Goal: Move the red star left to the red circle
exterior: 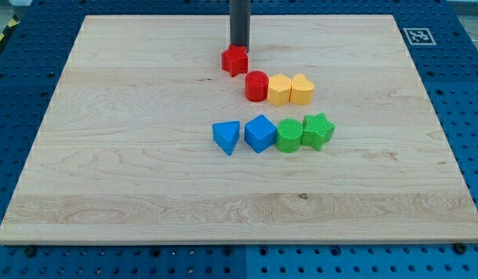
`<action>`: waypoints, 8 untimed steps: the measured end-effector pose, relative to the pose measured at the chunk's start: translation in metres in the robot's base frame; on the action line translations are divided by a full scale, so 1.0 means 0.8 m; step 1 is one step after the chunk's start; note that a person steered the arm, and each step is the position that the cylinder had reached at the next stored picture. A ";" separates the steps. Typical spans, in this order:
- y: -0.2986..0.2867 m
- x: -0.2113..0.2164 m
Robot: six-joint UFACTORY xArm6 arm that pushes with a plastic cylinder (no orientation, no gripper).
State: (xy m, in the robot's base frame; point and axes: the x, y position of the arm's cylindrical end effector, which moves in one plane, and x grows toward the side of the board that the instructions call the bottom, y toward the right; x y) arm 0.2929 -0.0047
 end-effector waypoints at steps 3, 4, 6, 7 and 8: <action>-0.036 0.028; -0.062 0.032; -0.061 0.010; -0.061 0.010; -0.061 0.010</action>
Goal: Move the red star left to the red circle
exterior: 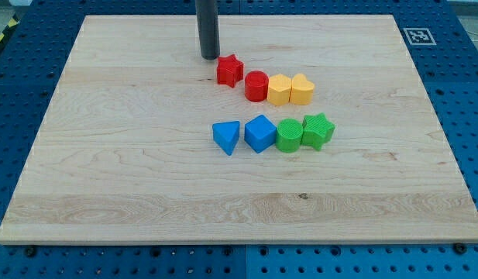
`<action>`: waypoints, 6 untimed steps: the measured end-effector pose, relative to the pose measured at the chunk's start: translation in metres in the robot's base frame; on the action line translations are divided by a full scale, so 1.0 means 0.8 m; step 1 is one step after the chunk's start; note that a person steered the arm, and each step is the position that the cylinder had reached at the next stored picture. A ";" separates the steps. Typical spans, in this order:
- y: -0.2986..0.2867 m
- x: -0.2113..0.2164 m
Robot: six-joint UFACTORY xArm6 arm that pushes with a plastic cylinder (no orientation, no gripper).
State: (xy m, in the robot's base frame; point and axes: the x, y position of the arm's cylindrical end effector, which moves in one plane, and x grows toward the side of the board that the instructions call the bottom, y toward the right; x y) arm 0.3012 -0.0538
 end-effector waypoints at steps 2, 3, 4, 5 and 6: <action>0.000 -0.001; 0.000 -0.001; 0.000 -0.001; 0.000 -0.002; 0.000 -0.004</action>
